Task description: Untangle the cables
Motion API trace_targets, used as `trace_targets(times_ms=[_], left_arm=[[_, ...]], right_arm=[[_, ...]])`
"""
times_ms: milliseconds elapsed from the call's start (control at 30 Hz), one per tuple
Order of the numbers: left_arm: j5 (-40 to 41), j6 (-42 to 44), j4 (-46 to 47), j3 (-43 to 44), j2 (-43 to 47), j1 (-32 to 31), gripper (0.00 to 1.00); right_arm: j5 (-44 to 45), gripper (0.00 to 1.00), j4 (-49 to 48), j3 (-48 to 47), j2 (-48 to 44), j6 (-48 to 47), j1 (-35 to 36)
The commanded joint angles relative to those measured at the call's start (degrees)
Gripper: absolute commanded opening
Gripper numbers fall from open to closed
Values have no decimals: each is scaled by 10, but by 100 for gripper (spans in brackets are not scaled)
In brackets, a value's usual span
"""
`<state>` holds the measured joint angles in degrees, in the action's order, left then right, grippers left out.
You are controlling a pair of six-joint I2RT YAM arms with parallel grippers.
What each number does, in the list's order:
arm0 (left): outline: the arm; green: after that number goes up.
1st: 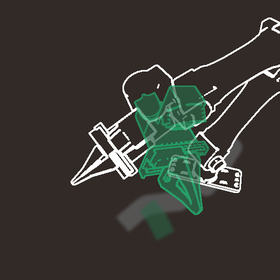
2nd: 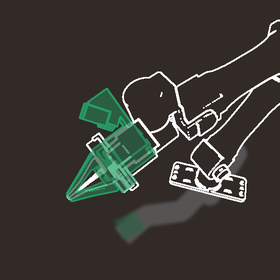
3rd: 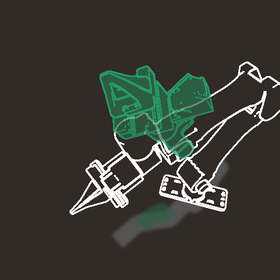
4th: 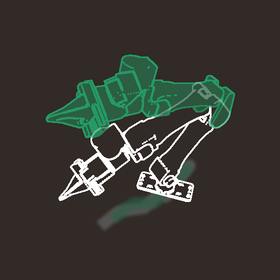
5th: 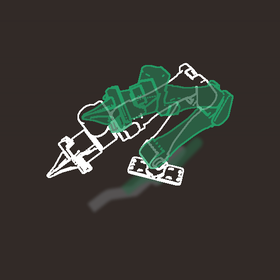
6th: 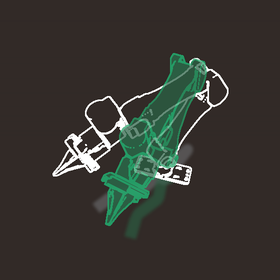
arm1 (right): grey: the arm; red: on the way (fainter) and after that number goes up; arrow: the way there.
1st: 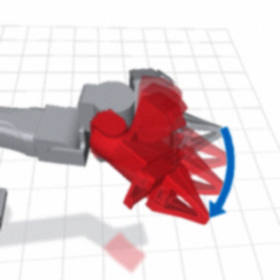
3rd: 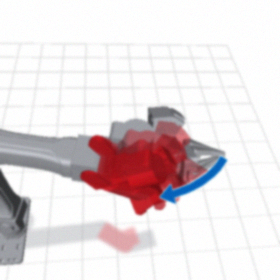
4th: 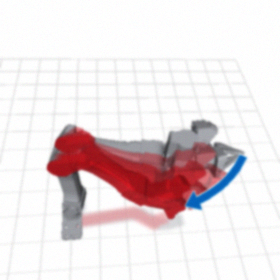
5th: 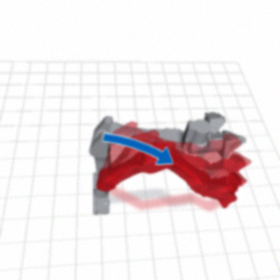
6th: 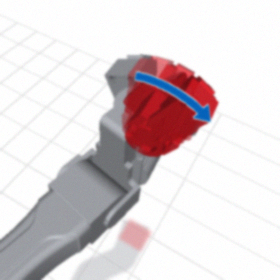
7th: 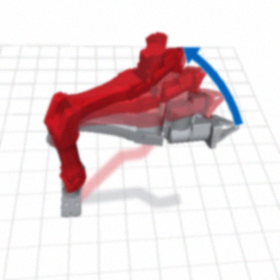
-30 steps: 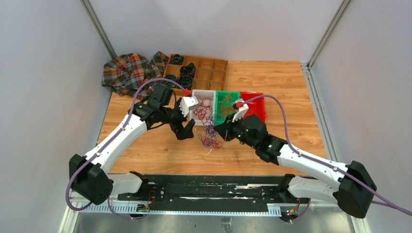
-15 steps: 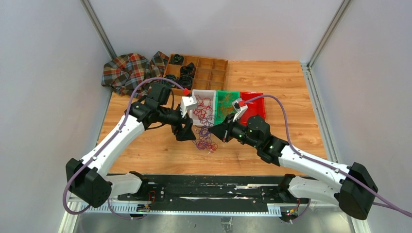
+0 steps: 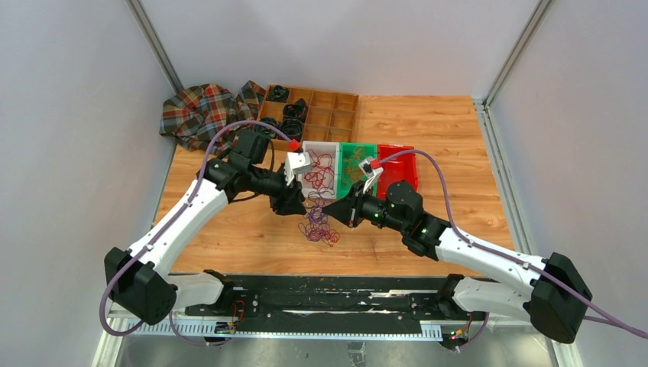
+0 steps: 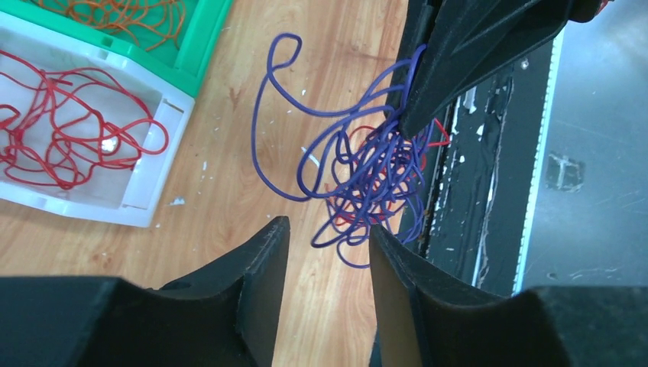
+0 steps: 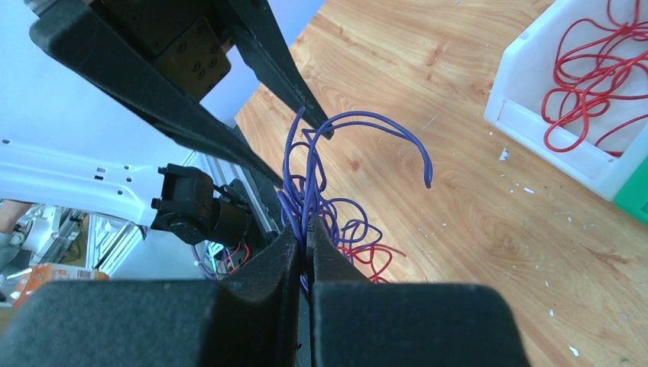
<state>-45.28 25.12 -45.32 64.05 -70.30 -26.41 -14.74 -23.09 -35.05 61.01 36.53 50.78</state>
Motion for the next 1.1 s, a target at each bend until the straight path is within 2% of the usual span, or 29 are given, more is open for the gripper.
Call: trace_targets(times_ms=[0,167,333,500,567,667,767,933,1067], left_arm=[[2,58,-24,35,-10,3,45],[-14,97,-46,39,-18,3,39],[-27,100,-49,29,-16,3,34],[-32,107,-57,35,-17,3,34],[-45,114,-70,41,-16,3,38],[-66,152,-119,54,-13,3,52],[-71,198,-166,65,-12,3,59],[-78,230,-193,66,-8,3,63],[-64,243,-193,68,-17,3,62]], right_arm=[[-37,1,-16,-19,11,3,-3],[-46,1,-22,-20,18,9,-3],[-46,1,-34,-18,20,19,-3],[-60,1,-55,-18,30,32,-3],[-63,1,-53,-18,34,32,-3],[-59,1,-47,-17,32,27,-3],[-56,1,-36,-18,30,21,-3],[-56,1,-29,-16,28,20,-3],[-64,1,-33,-18,31,24,-3]])
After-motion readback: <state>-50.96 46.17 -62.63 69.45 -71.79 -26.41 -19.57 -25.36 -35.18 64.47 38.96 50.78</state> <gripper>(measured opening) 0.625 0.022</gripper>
